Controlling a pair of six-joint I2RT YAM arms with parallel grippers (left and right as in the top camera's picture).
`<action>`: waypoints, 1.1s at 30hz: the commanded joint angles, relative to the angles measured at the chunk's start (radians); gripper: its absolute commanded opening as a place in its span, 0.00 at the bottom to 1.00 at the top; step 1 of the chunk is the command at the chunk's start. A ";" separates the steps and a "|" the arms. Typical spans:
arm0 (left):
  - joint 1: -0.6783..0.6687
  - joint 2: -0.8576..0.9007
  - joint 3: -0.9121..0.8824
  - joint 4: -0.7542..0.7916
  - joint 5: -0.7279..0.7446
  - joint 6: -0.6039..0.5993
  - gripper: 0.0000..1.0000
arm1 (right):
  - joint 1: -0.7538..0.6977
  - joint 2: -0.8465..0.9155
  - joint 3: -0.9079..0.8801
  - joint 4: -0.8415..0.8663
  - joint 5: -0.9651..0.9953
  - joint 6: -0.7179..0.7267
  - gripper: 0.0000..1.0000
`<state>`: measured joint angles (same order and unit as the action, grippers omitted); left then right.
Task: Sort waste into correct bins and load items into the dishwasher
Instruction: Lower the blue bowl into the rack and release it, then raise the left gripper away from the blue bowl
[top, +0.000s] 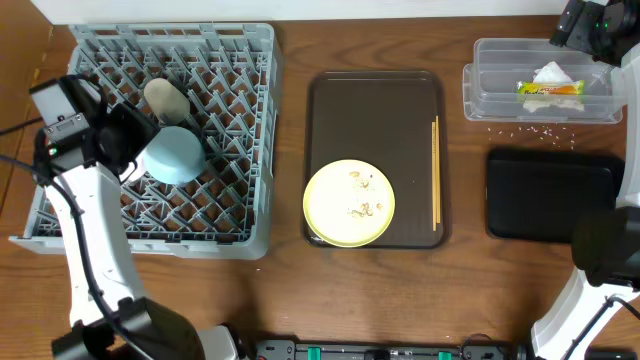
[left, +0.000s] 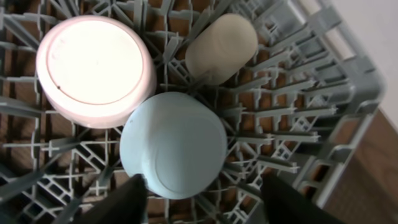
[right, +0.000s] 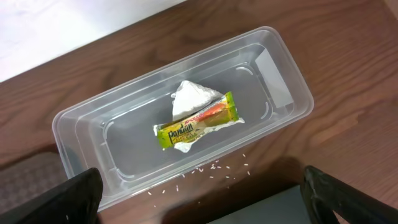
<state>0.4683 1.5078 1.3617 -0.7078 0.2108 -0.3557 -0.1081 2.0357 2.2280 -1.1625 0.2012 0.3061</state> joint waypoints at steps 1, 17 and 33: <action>0.000 0.051 -0.017 -0.011 -0.026 0.002 0.54 | 0.004 0.001 -0.004 -0.001 0.004 -0.007 0.99; -0.001 0.224 -0.016 -0.028 -0.055 -0.005 0.40 | 0.004 0.001 -0.004 -0.001 0.004 -0.007 0.99; 0.048 0.079 0.026 -0.039 -0.089 -0.024 0.21 | 0.004 0.001 -0.004 -0.001 0.004 -0.007 0.99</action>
<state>0.5110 1.6875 1.3525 -0.7383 0.1310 -0.3714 -0.1081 2.0357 2.2280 -1.1625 0.2008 0.3061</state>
